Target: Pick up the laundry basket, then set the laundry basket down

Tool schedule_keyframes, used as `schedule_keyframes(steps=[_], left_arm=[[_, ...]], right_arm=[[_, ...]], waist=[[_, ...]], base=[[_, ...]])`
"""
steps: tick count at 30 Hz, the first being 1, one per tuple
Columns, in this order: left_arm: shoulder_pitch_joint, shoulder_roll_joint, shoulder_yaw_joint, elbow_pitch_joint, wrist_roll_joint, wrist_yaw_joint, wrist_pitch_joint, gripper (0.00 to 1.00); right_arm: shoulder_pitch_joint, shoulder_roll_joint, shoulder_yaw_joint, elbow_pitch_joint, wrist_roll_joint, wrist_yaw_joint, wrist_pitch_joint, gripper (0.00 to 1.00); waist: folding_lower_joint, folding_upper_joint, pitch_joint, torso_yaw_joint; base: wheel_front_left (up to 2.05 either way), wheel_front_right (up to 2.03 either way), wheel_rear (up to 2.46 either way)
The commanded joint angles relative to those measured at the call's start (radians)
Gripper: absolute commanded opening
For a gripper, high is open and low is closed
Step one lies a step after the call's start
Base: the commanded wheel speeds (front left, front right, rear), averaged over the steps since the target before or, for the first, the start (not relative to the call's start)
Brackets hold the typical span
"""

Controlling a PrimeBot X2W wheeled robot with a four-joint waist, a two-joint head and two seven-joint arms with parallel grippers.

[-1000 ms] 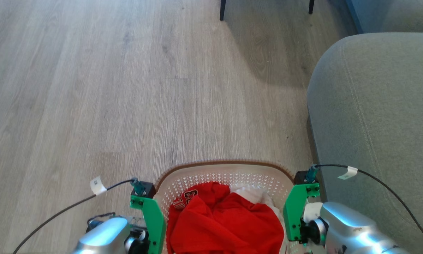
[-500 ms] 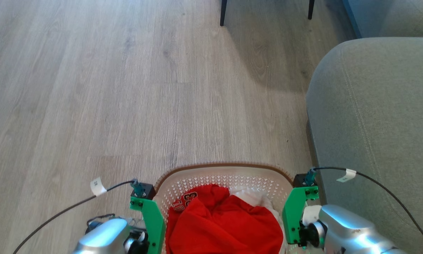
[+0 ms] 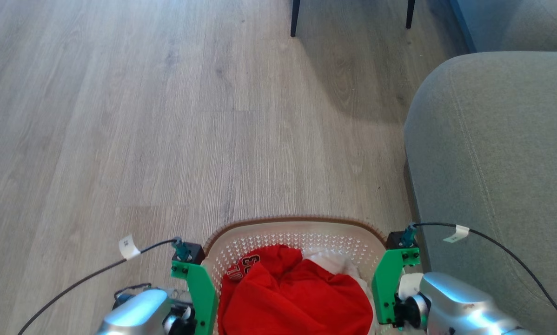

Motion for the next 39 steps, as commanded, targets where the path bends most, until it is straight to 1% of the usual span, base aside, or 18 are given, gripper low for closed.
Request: schedule_keyframes(steps=[1, 25, 39], left_arm=[[-0.039, -0.012, 0.010, -0.050, -0.002, -0.026, -0.012, 0.00], [-0.034, -0.016, 0.008, -0.046, -0.008, -0.026, -0.012, 0.00], [-0.040, -0.021, 0.007, -0.044, -0.007, -0.026, -0.020, 0.00]], right_arm=[[-0.033, 0.043, 0.007, -0.045, 0.013, 0.016, -0.012, 0.00], [-0.043, 0.042, 0.054, -0.042, 0.056, 0.016, -0.031, 0.00], [-0.053, 0.034, 0.071, -0.043, 0.073, 0.016, -0.042, 0.00]], waist=[[0.0001, 0.0000, 0.000, 0.002], [0.0001, 0.0000, -0.009, 0.001], [0.0001, 0.0000, 0.008, -0.004]], base=[[0.00, 0.00, 0.00], [0.00, 0.00, 0.00], [0.00, 0.00, 0.00]])
